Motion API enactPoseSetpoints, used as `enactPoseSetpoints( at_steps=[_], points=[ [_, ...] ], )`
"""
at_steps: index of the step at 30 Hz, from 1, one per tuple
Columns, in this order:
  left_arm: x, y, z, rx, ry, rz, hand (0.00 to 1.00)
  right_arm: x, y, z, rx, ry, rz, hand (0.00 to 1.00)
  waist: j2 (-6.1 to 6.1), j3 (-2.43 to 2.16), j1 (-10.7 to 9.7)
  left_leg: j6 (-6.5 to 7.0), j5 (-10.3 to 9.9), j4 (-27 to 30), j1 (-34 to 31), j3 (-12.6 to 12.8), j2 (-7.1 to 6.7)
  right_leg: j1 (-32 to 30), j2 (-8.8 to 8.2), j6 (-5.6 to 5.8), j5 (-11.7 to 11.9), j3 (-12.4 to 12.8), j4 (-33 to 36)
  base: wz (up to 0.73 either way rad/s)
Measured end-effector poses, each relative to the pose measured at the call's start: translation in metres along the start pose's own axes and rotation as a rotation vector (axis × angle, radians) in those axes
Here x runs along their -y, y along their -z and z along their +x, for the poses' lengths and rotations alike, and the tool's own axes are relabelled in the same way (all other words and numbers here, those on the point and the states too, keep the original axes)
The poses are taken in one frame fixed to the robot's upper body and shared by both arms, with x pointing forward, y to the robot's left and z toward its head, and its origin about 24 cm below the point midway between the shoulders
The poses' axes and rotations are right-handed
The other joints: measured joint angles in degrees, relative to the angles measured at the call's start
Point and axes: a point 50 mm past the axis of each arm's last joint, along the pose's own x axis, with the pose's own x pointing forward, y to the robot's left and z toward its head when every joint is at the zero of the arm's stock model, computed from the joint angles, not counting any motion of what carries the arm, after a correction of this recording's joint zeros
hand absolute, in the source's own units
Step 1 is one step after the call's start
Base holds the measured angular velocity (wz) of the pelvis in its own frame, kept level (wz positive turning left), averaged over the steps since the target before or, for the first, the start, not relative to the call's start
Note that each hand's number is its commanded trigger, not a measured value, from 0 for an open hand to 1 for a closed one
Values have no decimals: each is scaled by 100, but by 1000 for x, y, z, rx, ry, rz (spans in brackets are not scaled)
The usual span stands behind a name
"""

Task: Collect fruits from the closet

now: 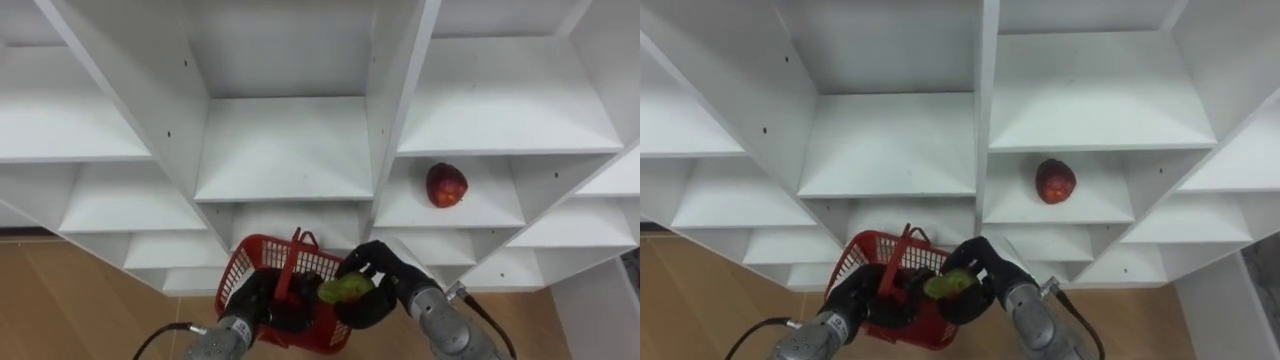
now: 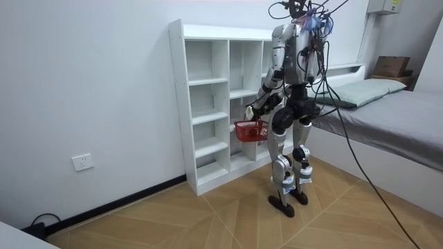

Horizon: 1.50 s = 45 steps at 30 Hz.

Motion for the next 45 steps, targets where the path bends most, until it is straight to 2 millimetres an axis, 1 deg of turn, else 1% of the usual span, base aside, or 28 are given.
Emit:
enactPoseSetpoints(
  at_steps=[3, 10, 20, 21, 22, 23, 24, 25, 26, 27, 45],
  points=[
    [2, -3, 1, 9, 6, 8, 100, -1, 0, 1, -2, -13, -10, 100, -8, 4, 15, 0, 0, 0, 0, 2, 0, 0, 0, 0, 0, -1, 0, 0],
    [6, -9, 4, 26, 17, 19, 100, -3, -1, 1, 1, -30, -42, 100, -9, 5, 139, 0, 0, -4, -2, 3, 1, -4, 1, 0, 0, -7, -4, 0],
    [6, -9, 4, 26, 16, 19, 100, -3, -2, 1, 3, -30, -47, 100, -9, 5, 149, 1, 1, -1, -1, 4, -1, -4, -2, 0, 0, -7, -7, 0],
    [6, -9, 4, 26, 16, 19, 100, -3, -2, 1, 2, -30, -48, 91, -9, 5, 148, 1, 1, -1, -1, 4, -1, -4, -2, 0, 0, -7, -7, 0],
    [6, -9, 4, 26, 16, 19, 100, -3, -2, 1, 2, -30, -48, 70, -9, 5, 149, 1, 1, -1, -1, 3, 0, -4, -2, 0, 0, -7, -7, 0],
    [6, -9, 4, 26, 16, 19, 100, -3, -2, 1, 2, -30, -48, 55, -9, 5, 149, 0, 1, -1, 0, 3, 0, -4, -2, 0, 0, -6, -7, 0],
    [6, -9, 4, 26, 16, 19, 100, -3, -2, 1, 2, -30, -47, 37, -9, 5, 146, 0, 1, -1, 0, 2, -1, -3, -2, 0, 0, -5, -7, 0],
    [6, -9, 4, 26, 16, 19, 100, -3, -2, 1, 2, -30, -47, 24, -9, 5, 144, 1, 1, -1, 2, 2, -1, -1, -2, 0, 0, -4, -7, 0],
    [6, -9, 4, 26, 17, 19, 100, -3, -2, 1, 2, -30, -47, 4, -9, 5, 145, 1, 1, -1, 3, 1, -1, 0, -2, 0, 0, -3, -6, 0],
    [6, -9, 4, 26, 17, 19, 100, -3, -2, 1, 2, -30, -47, 0, -9, 5, 145, 0, 1, -1, 4, 1, -1, 1, -2, 0, 0, -3, -6, 0],
    [8, -9, 4, 21, 40, 28, 100, -1, -2, 6, -10, -17, -27, 0, -7, 7, 147, 1, 1, -7, 6, -1, -1, 3, -1, 0, 0, -13, -12, 0]
  ],
)
